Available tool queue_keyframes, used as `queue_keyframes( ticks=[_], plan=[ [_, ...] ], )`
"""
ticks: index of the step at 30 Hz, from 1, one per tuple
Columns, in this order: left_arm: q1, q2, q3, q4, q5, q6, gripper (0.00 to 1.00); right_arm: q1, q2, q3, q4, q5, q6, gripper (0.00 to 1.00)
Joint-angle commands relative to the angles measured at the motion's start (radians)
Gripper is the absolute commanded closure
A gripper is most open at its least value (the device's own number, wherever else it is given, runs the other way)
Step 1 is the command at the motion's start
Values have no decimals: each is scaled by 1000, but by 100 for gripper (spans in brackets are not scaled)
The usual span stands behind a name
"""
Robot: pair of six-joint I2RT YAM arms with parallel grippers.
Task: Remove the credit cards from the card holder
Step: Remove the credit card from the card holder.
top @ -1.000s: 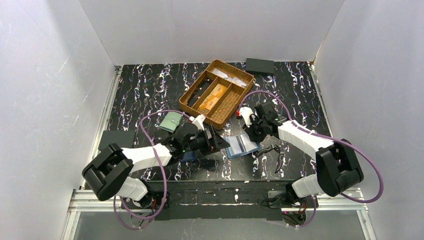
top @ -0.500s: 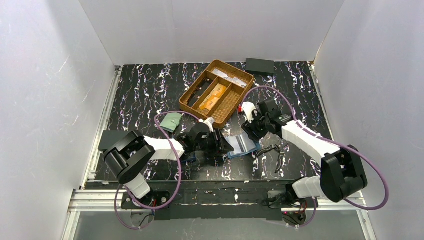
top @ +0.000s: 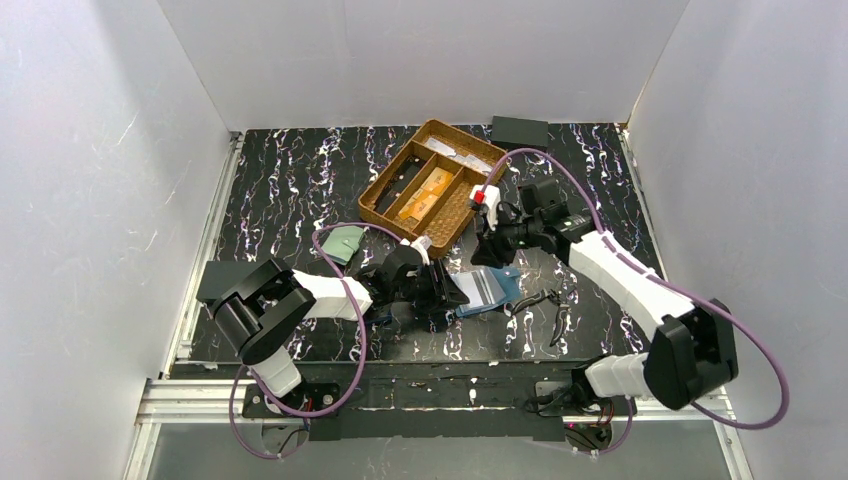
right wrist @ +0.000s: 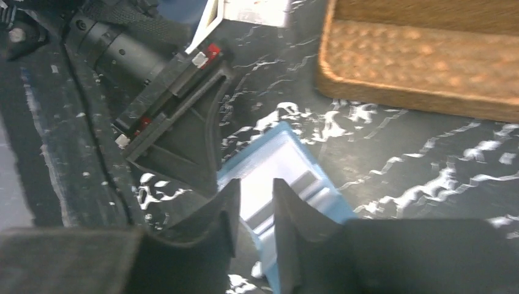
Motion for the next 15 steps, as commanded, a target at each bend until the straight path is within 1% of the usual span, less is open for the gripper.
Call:
queue_keyframes(
  ticks=[1, 3, 9, 10, 15],
  plan=[
    [-4, -17, 7, 9, -7, 10, 60, 22, 93, -22, 12, -116, 95, 71],
    [-5, -35, -12, 9, -17, 10, 60, 27, 123, -43, 18, -50, 97, 73],
    [-5, -87, -64, 9, -51, 7, 59, 33, 174, -107, 90, 68, 108, 72],
    [-6, -90, -66, 9, -51, 6, 59, 33, 182, -112, 94, 82, 110, 71],
    [-4, -94, -54, 11, -47, 12, 57, 37, 218, -128, 95, 127, 108, 54]
  ],
)
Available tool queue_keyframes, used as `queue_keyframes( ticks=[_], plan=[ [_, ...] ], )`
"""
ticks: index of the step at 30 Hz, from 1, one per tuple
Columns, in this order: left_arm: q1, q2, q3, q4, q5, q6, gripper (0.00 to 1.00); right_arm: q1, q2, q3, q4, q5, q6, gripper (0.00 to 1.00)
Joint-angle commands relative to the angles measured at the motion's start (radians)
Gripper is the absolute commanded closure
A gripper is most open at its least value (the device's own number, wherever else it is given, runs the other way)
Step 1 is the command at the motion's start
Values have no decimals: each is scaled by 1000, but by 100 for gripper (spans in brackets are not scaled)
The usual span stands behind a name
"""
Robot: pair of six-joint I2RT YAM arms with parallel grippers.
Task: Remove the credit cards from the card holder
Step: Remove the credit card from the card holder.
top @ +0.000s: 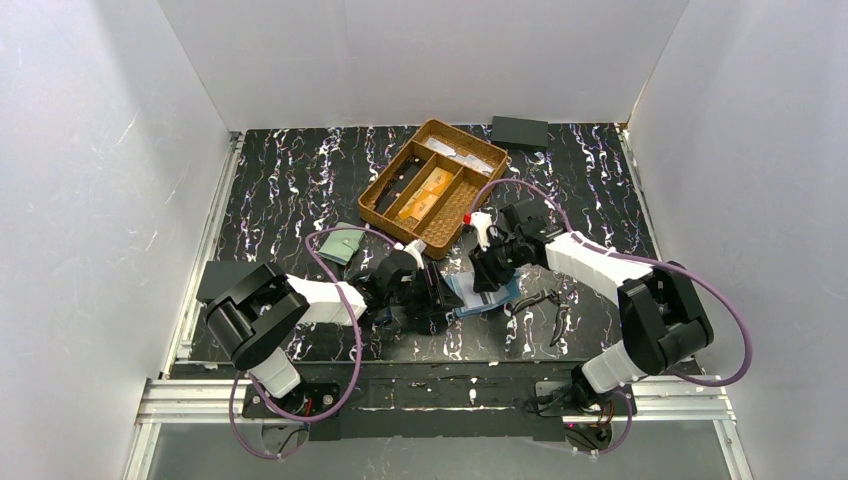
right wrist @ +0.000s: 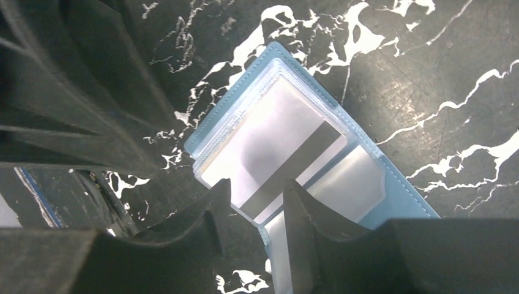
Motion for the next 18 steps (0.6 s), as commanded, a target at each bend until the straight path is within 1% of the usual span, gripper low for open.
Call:
queue_keyframes(
  ticks=[1, 5, 9, 10, 14, 18],
  plan=[
    [-3, -50, 6, 4, -17, 14, 57, 11, 27, -10, 49, 71, 13, 50],
    [-3, -35, 30, 9, -1, 20, 56, 11, 58, -12, 62, 140, 30, 45],
    [-3, -26, 43, 14, 5, 24, 55, 11, 80, -16, 80, 167, 55, 46],
    [-3, -25, 46, 15, 5, 25, 55, 9, 90, -18, 85, 176, 61, 48],
    [-3, -20, 59, 18, 7, 30, 56, 0, 113, -13, 82, 219, 72, 68],
    [-3, -6, 77, 20, 8, 33, 56, -6, 118, -13, 75, 241, 72, 80]
  ],
)
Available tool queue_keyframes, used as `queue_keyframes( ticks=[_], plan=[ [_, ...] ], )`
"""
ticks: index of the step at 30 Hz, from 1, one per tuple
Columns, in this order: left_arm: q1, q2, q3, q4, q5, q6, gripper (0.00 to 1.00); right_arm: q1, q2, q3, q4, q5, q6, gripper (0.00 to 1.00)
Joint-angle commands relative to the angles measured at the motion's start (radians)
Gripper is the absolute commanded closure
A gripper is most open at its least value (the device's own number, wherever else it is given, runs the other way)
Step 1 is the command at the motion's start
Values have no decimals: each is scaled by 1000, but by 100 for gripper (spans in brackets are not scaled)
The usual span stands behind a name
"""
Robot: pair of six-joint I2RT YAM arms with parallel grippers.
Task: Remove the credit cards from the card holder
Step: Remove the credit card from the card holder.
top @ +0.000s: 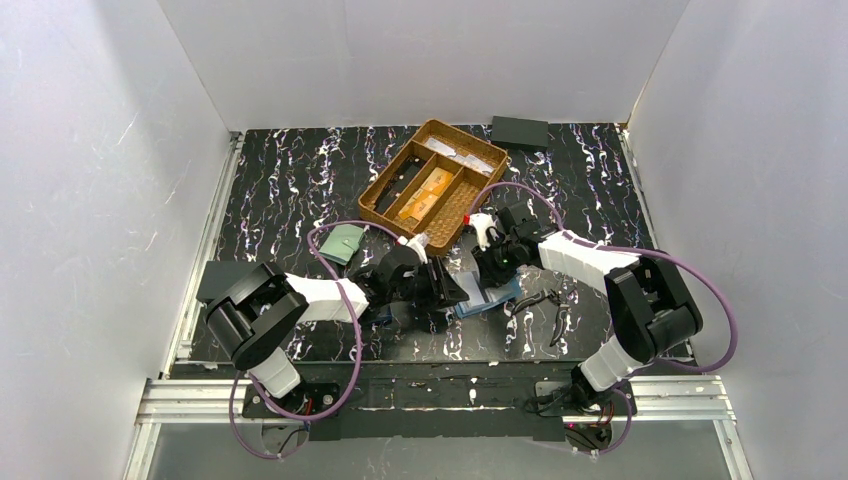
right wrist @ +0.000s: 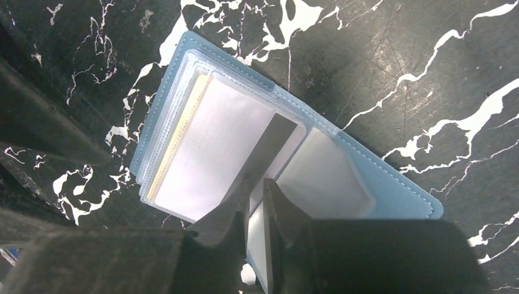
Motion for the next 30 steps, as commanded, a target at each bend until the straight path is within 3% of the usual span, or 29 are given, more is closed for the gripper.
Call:
queue_keyframes(
  ticks=[1, 18, 30],
  plan=[
    [-3, 1, 49, 14, 6, 23, 56, -11, 39, -1, 11, 84, 3, 82],
    [17, 55, 109, 20, -34, 21, 56, -49, 69, 2, 5, 20, 18, 84],
    [21, 40, 78, 22, -48, 21, 56, -91, -55, -32, 54, -141, 58, 80]
  ],
)
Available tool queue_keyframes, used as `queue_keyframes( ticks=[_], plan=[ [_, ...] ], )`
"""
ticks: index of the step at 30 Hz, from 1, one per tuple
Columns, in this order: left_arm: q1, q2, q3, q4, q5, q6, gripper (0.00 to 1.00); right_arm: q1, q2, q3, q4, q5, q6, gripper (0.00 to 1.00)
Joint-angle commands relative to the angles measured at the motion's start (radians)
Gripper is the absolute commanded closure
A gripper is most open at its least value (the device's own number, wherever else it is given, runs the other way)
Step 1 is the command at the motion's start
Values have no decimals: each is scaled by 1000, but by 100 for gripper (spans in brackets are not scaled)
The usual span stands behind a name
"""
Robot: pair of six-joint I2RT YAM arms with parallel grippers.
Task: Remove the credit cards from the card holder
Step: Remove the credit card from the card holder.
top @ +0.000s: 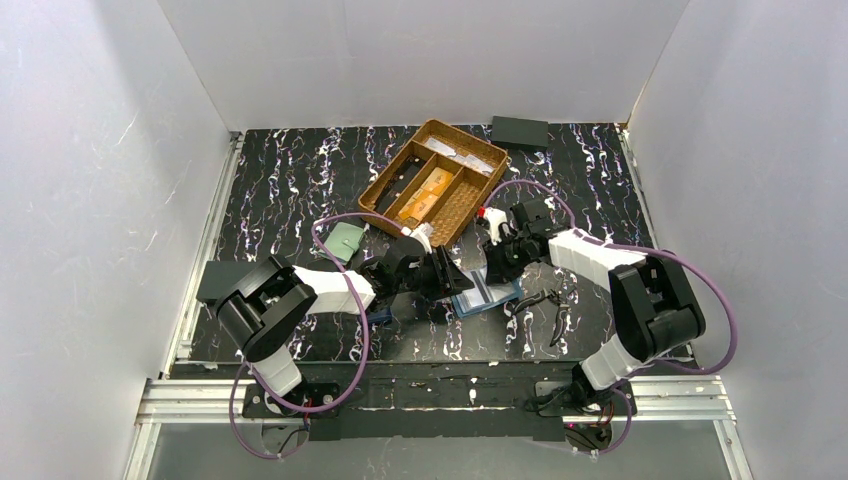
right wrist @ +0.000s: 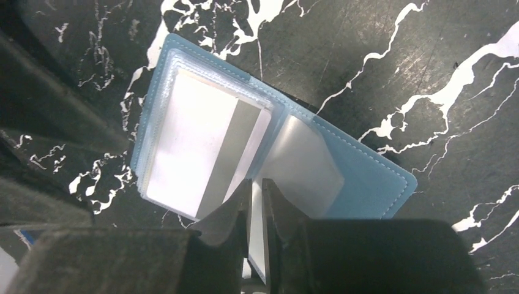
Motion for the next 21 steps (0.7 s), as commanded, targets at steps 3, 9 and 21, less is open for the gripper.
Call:
queue_keyframes(
  ticks=[3, 9, 21],
  plan=[
    [3, -15, 3, 5, -16, 19, 56, -5, -57, -21, 48, -102, 30, 80],
    [3, -8, 3, 5, -12, 17, 56, -5, -10, -16, 49, -103, 41, 80],
    [3, 10, 4, 6, -10, 17, 54, -5, 78, 18, 10, 12, 35, 83]
  ],
)
